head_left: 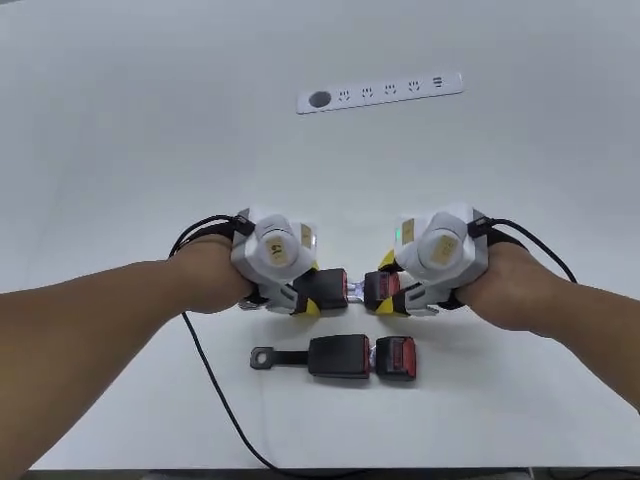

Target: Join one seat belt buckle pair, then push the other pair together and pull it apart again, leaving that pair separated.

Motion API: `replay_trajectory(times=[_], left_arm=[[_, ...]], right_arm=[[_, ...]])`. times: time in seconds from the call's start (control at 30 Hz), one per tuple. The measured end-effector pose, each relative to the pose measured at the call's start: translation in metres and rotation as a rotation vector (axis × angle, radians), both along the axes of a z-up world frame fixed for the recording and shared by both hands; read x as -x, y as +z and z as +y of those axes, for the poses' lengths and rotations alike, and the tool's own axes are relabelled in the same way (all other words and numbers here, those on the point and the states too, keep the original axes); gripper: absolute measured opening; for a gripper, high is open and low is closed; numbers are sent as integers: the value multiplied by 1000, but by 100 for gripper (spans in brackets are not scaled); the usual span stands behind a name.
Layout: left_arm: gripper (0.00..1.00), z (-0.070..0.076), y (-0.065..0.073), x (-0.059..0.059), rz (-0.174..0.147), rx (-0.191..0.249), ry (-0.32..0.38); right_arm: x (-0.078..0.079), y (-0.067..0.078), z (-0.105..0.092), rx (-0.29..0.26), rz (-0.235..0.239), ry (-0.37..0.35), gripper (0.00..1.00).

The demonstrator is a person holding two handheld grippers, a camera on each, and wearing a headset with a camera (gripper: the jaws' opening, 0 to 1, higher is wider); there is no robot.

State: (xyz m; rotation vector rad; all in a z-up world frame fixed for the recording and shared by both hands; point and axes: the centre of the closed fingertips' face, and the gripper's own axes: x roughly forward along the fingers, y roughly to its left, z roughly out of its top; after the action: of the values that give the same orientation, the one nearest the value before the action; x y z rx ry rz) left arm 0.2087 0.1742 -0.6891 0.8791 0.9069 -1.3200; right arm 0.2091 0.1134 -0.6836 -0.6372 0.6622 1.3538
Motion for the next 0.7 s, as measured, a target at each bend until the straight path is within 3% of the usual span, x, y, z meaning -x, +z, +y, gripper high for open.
replay_trajectory(times=[0.2, 0.53, 0.7], left_arm=[[33, 2, -1, 0, 5, -1, 10], [33, 4, -3, -2, 3, 1, 16], [34, 4, -3, -1, -16, 6, 6]], right_arm=[[1, -1, -18, 19, -7, 7, 32], [7, -2, -88, 57, 1, -30, 32], [12, -3, -124, 89, 2, -44, 32]])
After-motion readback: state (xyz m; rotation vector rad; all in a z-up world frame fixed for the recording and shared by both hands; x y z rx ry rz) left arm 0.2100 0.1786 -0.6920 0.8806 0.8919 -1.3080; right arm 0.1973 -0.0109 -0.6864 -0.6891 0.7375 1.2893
